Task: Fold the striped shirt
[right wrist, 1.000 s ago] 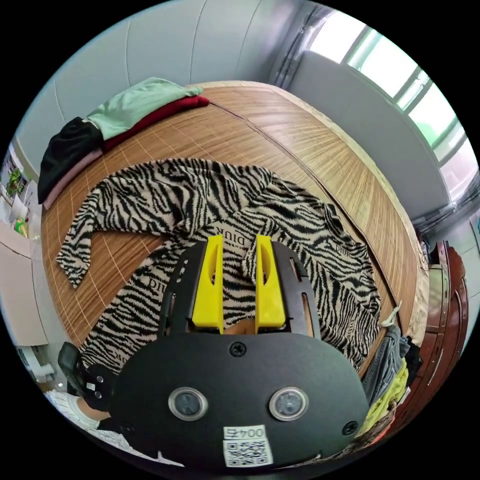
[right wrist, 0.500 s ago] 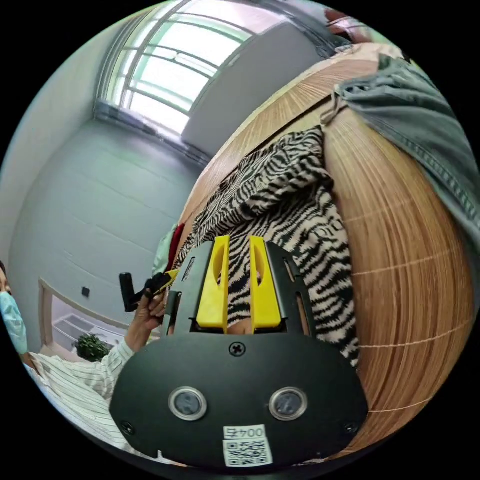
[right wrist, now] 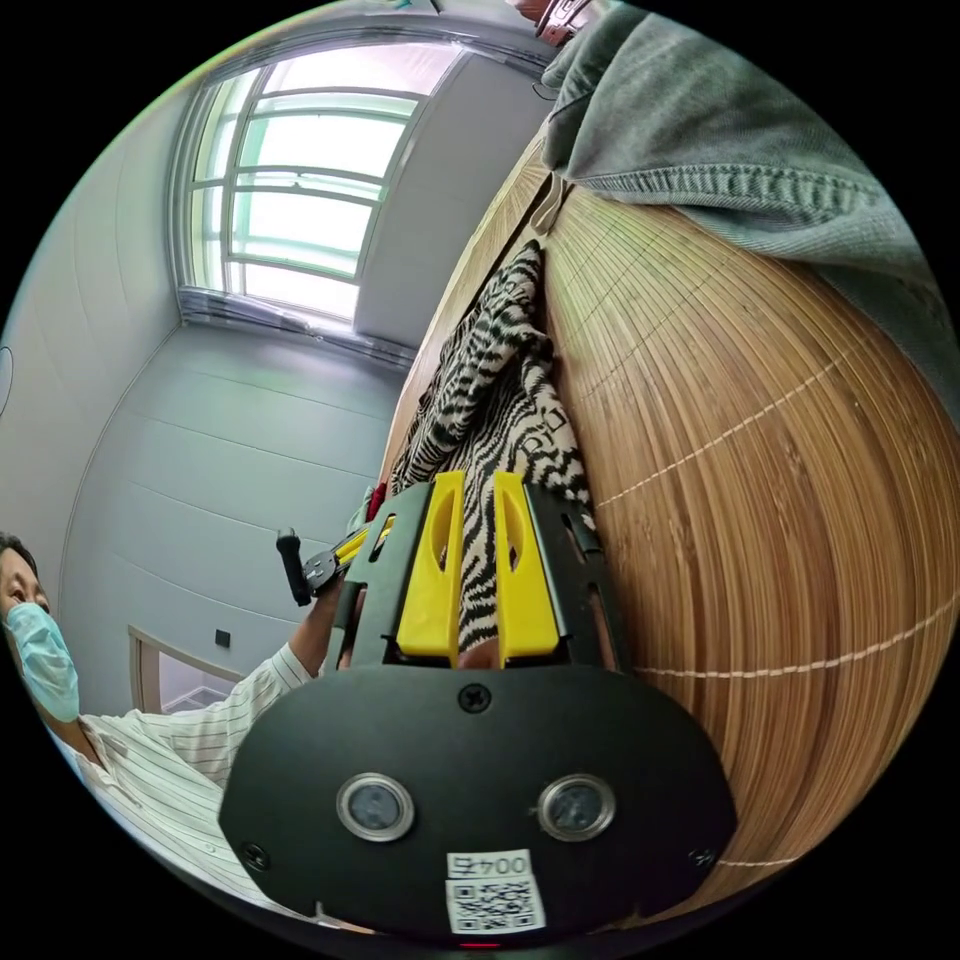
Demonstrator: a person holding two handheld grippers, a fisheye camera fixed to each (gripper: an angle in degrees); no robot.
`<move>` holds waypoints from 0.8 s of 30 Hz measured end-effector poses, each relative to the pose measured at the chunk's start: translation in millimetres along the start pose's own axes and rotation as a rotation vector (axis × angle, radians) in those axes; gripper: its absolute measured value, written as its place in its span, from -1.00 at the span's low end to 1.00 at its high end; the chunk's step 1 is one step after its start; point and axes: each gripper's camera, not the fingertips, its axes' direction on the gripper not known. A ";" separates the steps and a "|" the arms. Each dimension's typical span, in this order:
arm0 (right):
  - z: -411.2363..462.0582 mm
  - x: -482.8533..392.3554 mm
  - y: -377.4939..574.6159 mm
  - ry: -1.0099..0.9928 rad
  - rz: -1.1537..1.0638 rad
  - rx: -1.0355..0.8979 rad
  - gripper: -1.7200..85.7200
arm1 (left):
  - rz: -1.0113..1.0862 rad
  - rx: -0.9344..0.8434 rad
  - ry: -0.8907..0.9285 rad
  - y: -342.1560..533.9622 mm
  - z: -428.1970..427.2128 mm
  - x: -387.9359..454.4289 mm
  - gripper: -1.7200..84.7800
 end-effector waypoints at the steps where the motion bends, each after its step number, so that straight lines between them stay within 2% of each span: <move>1: 1.7 1.5 0.4 0.000 0.003 0.000 -0.83 | 0.006 0.008 0.000 -3.1 3.8 2.6 -0.79; 4: 11.3 5.4 3.3 0.017 0.001 -0.004 -0.84 | -0.006 0.014 -0.002 -11.7 12.8 3.1 -0.83; 8: 23.1 10.7 7.6 0.030 0.004 0.001 -0.84 | -0.017 0.107 0.024 -18.9 3.6 -5.0 -0.92; 11: 32.1 13.1 10.2 0.044 0.005 0.000 -0.85 | 0.041 0.155 0.035 -18.4 -6.1 -12.5 -0.94; 17: 47.3 16.0 15.7 0.066 0.011 0.016 -0.84 | 0.103 0.128 0.149 -6.4 21.0 -25.0 -0.94; 21: 51.8 -6.4 13.1 0.151 -0.096 -0.003 -0.81 | -0.009 0.181 0.250 -2.8 29.5 -47.7 -0.94; 24: 42.9 -23.4 0.0 0.273 -0.211 0.006 -0.81 | -0.178 0.278 0.450 -4.0 30.5 -84.5 -0.93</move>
